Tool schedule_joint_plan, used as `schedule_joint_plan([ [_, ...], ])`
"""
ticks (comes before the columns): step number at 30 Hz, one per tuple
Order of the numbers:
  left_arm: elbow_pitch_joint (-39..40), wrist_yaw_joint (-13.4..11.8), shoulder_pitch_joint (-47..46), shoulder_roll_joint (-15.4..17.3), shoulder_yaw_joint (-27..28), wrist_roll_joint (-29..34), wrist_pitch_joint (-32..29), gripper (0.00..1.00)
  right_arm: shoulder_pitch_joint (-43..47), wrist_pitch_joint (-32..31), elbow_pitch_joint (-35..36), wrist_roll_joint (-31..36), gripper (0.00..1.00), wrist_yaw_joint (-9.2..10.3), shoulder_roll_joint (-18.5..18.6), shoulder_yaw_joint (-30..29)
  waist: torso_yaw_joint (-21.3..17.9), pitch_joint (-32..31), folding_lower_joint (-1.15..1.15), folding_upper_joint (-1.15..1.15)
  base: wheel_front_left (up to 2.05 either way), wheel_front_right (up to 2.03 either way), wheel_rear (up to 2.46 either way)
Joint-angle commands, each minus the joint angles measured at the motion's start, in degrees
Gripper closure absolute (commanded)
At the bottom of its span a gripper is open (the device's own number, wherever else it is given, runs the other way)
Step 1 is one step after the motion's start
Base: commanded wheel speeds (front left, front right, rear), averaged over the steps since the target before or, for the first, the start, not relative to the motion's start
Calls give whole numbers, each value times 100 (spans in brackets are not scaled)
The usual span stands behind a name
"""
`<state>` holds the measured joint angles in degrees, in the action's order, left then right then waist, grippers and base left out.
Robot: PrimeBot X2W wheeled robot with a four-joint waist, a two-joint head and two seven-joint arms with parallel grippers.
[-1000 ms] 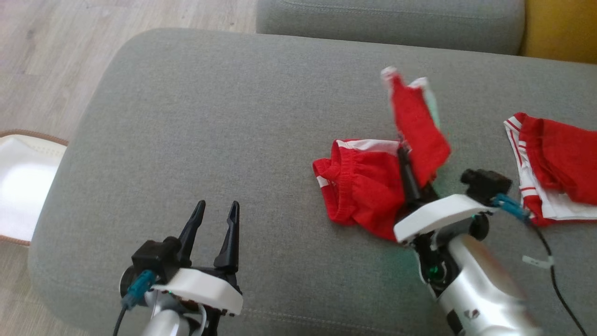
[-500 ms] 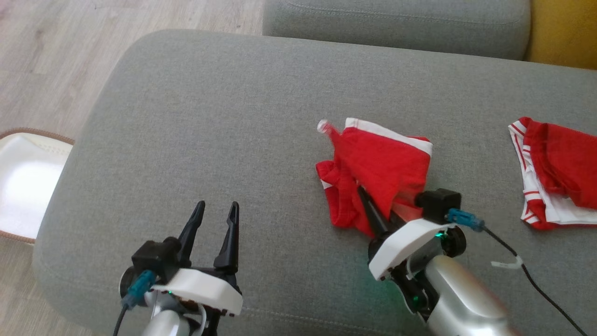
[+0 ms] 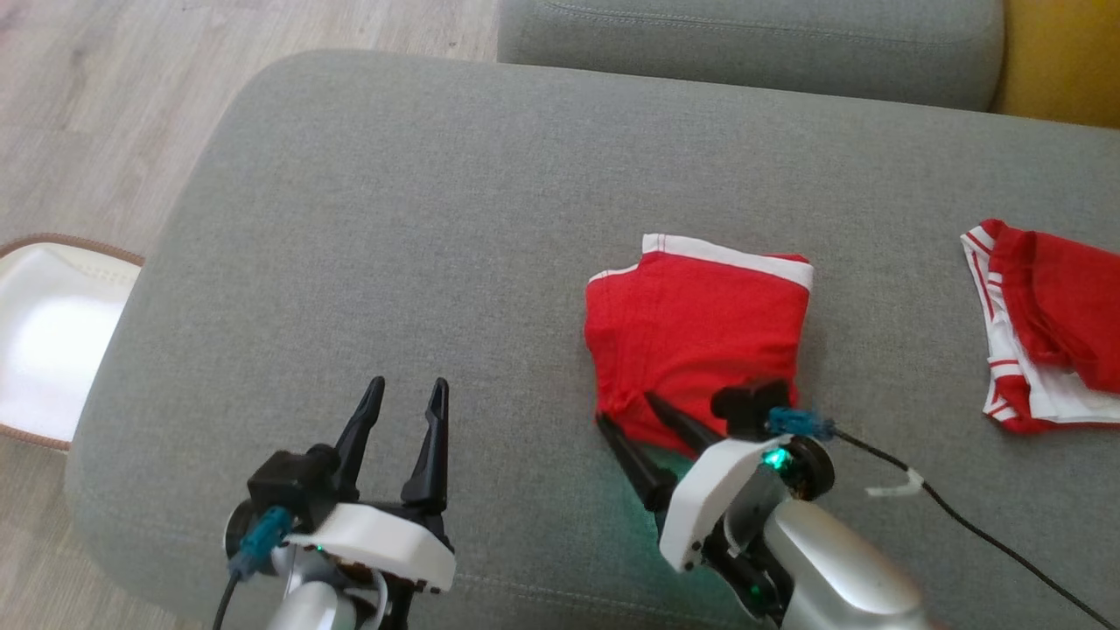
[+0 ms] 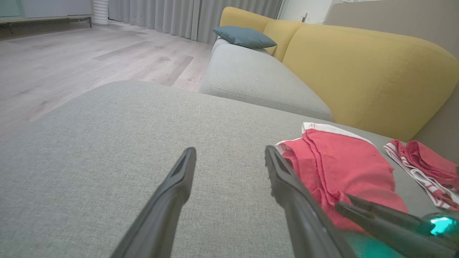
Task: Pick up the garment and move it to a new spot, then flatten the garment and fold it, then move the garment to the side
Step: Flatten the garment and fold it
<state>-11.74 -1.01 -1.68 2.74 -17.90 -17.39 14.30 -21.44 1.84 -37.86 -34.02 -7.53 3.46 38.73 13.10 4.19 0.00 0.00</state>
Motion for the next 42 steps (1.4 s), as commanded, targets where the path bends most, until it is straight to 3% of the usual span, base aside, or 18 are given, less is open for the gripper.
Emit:
schedule_joint_plan([
  [1, 153, -22, -285, 14, 148, -24, 70, 0, -64, -36, 116, 29, 0, 4, -58, 97, 10, -5, 0, 0, 0, 0, 0],
  [7, 167, -44, -251, 14, 197, -10, 70, 0, -69, -295, -51, 6, 0, 4, -58, 155, -30, -42, 0, 0, 0, 0, 0],
  [14, 199, -22, -235, 14, 295, 29, 70, 0, -109, -32, 221, 82, 0, 4, -26, -107, -296, -116, 0, 0, 0, 0, 0],
  [23, 410, 21, -281, 14, 417, 67, 70, 0, 57, 768, 803, 1121, 0, 4, 249, -1305, -702, -227, 0, 0, 0, 0, 0],
  [35, 872, 81, -326, 14, 560, 22, 70, 0, 981, 1224, 1957, 2642, 0, 4, 30, -3131, -1162, -258, 0, 0, 0, 0, 0],
  [42, 873, 61, -300, 14, 549, 24, 70, 0, 1423, 1264, 2343, 2935, 0, 4, -51, -3407, -1325, -237, 0, 0, 0, 0, 0],
])
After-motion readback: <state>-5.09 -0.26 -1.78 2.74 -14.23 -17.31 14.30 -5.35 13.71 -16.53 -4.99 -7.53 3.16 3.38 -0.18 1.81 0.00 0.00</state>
